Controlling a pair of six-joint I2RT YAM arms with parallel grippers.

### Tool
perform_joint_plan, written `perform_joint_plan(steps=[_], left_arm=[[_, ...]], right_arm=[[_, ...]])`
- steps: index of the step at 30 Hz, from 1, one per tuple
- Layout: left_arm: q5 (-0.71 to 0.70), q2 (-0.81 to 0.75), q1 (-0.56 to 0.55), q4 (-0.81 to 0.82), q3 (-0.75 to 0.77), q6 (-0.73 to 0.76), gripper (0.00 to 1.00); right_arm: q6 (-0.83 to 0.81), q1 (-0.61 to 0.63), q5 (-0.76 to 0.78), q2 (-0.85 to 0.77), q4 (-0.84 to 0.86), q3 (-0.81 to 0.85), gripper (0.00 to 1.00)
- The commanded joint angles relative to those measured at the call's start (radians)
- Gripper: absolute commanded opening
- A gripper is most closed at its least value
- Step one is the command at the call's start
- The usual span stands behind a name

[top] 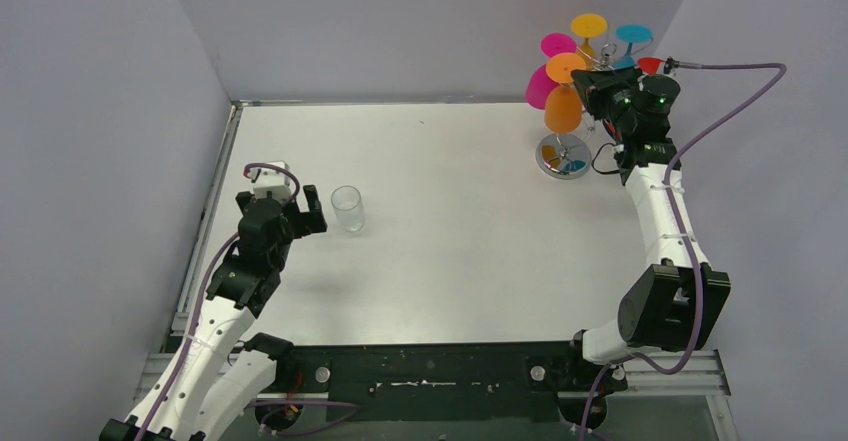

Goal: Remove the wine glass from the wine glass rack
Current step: Pick up the wine glass from the wine rack.

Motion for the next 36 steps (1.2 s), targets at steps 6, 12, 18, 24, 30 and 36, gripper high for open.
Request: perform_joint_plan(steps=[6,12,18,24,30,36], left_arm=[[0.015,0.006,0.009,0.059,0.007,0.0,0.93],[0.015,0.003,0.01,0.058,0.009,0.0,0.93],[0.013,-0.021,0.012,0.053,0.007,-0.002,0.93],[0.034,-0.036,0.013,0.06,0.002,-0.009,0.93],[0.04,-0.026,0.013,0.062,0.003,-0.011,0.93],[0.035,-0.022,0.013,0.061,0.005,-0.012,0.93]], right_arm=[[-0.037,0.004,0.024,0.013,0.018,0.065,0.0],[-0.037,0.004,0.004,0.035,0.04,0.079,0.0],[-0.039,0.003,-0.026,0.027,0.021,0.066,0.0],[-0.079,-0.004,-0.043,0.013,-0.038,0.08,0.0],[-0.098,-0.007,-0.08,0.026,-0.059,0.097,0.0],[-0.106,-0.007,-0.096,0.036,-0.058,0.112,0.0]])
